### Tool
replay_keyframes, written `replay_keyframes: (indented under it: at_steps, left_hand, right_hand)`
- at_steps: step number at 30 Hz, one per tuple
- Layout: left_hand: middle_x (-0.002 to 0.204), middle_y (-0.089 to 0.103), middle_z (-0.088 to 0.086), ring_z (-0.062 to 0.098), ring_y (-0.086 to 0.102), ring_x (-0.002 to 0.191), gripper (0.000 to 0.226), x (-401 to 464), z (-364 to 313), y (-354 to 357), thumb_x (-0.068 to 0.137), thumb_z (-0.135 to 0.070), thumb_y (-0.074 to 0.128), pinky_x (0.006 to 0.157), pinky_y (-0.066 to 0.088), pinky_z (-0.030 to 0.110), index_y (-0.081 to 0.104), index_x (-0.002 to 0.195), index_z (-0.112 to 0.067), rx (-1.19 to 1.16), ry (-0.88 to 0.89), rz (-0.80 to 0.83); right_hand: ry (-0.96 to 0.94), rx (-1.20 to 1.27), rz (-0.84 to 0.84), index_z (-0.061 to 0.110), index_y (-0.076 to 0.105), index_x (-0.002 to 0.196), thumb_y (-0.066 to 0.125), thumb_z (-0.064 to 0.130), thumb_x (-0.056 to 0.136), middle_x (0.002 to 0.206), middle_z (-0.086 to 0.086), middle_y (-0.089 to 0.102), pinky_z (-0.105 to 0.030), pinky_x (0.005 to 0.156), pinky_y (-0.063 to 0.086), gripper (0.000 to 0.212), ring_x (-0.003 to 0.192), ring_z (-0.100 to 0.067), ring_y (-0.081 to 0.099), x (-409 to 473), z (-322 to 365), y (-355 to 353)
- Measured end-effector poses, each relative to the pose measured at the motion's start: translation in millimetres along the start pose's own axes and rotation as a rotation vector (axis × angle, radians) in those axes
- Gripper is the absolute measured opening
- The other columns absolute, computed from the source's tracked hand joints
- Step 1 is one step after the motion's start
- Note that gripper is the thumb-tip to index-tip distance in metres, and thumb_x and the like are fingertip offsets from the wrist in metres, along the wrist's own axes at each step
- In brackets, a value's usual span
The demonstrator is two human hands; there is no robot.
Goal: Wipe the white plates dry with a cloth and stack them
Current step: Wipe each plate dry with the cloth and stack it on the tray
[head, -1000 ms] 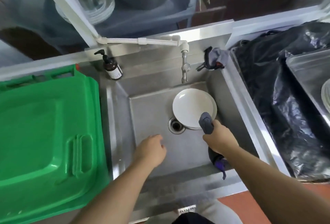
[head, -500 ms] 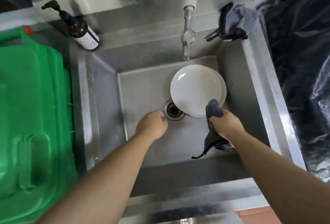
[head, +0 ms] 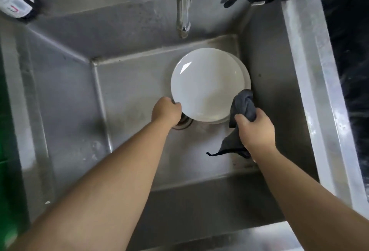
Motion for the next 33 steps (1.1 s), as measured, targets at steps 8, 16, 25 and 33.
replay_keyframes:
  at_steps: [8, 16, 25, 33]
  left_hand:
    - [0.111, 0.074, 0.012, 0.034, 0.074, 0.098, 0.03, 24, 13, 30, 0.086, -0.021, 0.07, 0.088, 0.065, 0.047, 0.07, 0.112, -0.006, -0.408, -0.167, 0.017]
    - [0.118, 0.072, 0.011, 0.031, 0.073, 0.105, 0.02, 19, 28, 37, 0.093, 0.0, 0.063, 0.085, 0.066, 0.042, 0.067, 0.11, -0.009, -0.599, -0.217, 0.049]
    - [0.119, 0.07, 0.013, 0.027, 0.071, 0.1, 0.022, -18, 40, 37, 0.097, 0.005, 0.057, 0.075, 0.065, 0.038, 0.058, 0.101, -0.016, -0.833, -0.212, 0.058]
    - [0.113, 0.076, 0.005, 0.023, 0.069, 0.091, 0.041, -58, 35, 40, 0.094, 0.012, 0.05, 0.069, 0.061, 0.031, 0.064, 0.111, -0.022, -0.959, -0.205, 0.304]
  right_hand:
    - [0.055, 0.141, -0.075, 0.029, 0.061, 0.085, 0.063, 0.033, 0.084, 0.081, 0.006, 0.067, -0.031, 0.059, 0.044, 0.004, 0.073, -0.015, 0.064, -1, -21, -2]
    - [0.078, 0.153, -0.089, 0.03, 0.062, 0.087, 0.063, 0.033, 0.085, 0.085, 0.004, 0.069, -0.041, 0.073, 0.059, 0.004, 0.079, -0.02, 0.067, -6, -26, -16]
    - [0.067, 0.154, -0.109, 0.028, 0.061, 0.088, 0.065, 0.031, 0.087, 0.084, 0.004, 0.068, -0.029, 0.057, 0.044, 0.005, 0.075, -0.015, 0.065, -21, -24, -23]
    - [0.08, 0.16, -0.119, 0.027, 0.062, 0.086, 0.064, 0.033, 0.084, 0.081, 0.004, 0.068, -0.029, 0.056, 0.045, 0.007, 0.073, -0.016, 0.066, -42, -22, -29]
Point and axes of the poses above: each hand's wrist, its own x-axis towards the middle knuckle, its own y-axis out of the palm, z = x × y, the point moved 10 cm from there along x, towards the middle knuckle
